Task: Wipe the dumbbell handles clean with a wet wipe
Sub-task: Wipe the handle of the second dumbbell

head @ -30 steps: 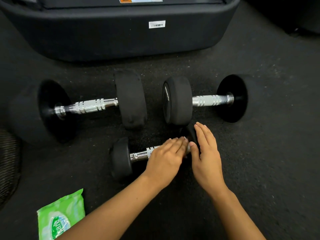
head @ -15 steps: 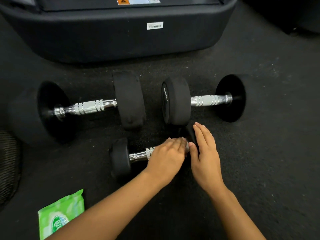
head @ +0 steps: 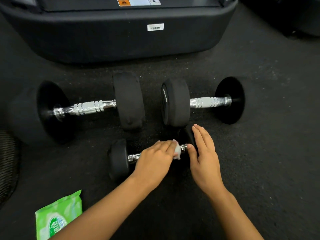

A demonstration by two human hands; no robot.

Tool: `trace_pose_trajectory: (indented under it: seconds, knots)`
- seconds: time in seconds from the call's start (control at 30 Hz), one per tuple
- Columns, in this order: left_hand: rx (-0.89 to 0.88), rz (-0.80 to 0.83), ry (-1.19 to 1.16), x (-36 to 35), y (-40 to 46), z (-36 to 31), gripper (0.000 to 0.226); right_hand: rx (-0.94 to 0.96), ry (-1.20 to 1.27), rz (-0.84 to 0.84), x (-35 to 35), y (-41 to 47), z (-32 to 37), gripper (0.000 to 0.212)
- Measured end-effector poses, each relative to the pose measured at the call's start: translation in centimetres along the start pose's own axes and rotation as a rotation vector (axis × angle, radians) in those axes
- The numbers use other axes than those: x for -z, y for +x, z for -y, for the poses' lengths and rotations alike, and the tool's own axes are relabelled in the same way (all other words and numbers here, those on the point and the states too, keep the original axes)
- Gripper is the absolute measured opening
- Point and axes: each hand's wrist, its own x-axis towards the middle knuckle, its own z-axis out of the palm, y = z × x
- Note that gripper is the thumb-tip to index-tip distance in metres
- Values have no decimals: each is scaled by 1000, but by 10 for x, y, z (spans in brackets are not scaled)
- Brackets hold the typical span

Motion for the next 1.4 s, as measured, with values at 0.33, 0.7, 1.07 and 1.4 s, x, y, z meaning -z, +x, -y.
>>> trace_pose_trajectory:
  seconds: [0.33,0.7,1.07,1.4]
  knots:
    - [-90,9,9,-10,6,-9,41,4,-4,15,1,0,-1,49]
    - [188,149,-62,17,10,-1,22,14,1,14,1,1,-2,49]
    - [160,117,-100,4,14,-5,24,8,-7,18,-1,2,-3,48]
    - [-34,-17,-99,-14,6,-9,39,-12,0,7,-2,0,-2,49]
